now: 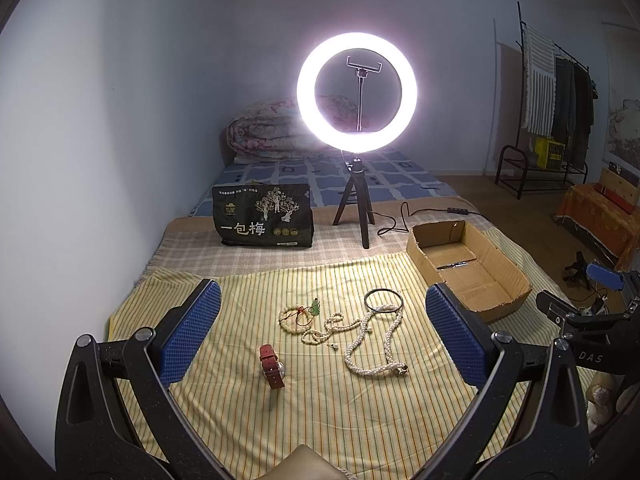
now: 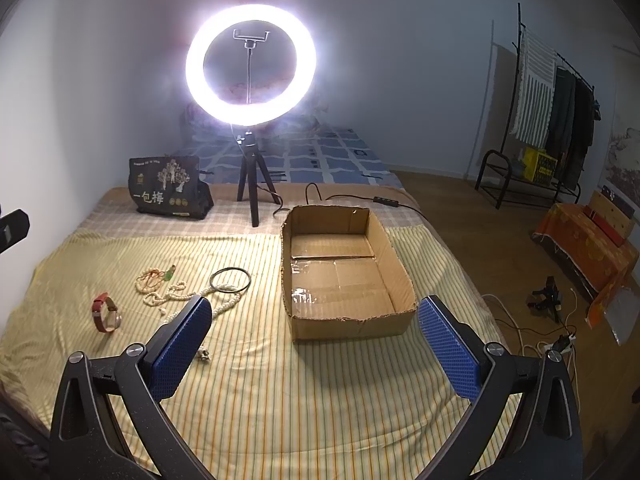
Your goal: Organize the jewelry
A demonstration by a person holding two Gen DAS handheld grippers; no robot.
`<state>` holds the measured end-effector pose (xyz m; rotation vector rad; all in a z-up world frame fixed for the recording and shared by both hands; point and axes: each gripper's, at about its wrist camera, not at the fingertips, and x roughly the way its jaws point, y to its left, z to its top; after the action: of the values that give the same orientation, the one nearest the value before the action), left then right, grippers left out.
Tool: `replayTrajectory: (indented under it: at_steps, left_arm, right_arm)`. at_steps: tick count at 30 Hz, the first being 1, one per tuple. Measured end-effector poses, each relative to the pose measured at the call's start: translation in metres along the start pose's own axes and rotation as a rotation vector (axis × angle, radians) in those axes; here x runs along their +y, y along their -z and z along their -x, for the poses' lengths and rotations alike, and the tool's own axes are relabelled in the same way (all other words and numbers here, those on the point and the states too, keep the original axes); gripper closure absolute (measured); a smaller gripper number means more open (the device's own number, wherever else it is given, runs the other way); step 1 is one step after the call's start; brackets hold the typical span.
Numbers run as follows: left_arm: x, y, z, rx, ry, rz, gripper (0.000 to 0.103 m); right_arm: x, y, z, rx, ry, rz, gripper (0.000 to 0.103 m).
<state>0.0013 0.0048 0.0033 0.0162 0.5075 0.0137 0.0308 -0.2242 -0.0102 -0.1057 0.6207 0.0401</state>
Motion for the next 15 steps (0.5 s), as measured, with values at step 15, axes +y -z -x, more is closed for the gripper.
replayTrajectory:
  at_steps: [15]
  left_arm:
    - [0.0003,0.0012,0.0002,-0.002,0.000,0.001,0.000]
  right_arm:
    - [0.0000,0.0001,-0.0018,0.002,0.000,-0.001,0.001]
